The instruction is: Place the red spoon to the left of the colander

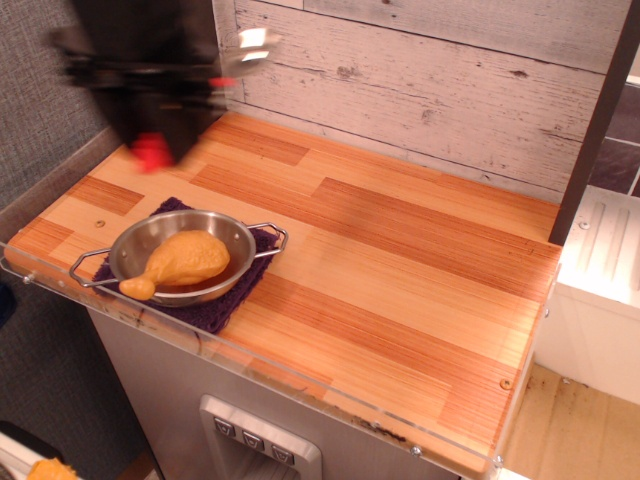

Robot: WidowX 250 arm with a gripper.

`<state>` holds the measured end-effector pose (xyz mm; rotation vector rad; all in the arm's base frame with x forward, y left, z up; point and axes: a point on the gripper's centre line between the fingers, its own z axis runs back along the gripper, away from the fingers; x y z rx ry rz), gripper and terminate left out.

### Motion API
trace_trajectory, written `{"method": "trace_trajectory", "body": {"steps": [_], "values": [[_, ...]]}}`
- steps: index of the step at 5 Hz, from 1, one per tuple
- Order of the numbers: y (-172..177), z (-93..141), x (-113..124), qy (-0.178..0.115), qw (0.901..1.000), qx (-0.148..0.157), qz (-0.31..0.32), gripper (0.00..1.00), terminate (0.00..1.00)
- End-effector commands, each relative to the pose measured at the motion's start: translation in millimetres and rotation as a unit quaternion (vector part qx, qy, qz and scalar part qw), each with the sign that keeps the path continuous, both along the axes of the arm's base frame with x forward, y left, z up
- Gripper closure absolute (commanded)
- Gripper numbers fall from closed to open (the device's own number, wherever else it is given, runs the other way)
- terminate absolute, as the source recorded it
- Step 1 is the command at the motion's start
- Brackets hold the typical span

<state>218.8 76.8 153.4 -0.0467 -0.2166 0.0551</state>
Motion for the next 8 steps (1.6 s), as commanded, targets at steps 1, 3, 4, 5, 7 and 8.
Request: {"method": "trace_trajectory", "body": {"steps": [1,3,4,5,7,8], "values": [[100.6,-20.8,2.0,0.016,0.9986,0.025,-0.044,1.0,0.0],[159.5,-61.5,-6.2,0.036,0.9979,0.053,0.008,1.0,0.0],[154.6,-77.6,-4.6,0.048,0.9966,0.063,0.023,1.0,0.0],[136.6,-93.0,5.4,0.068,0.9952,0.069,-0.012,1.0,0.0],[128.8,-108.0,16.4,0.069,0.9953,0.058,-0.036,1.0,0.0],[130.1,-115.6,17.1,0.081,0.9951,0.047,-0.032,1.0,0.0]]}}
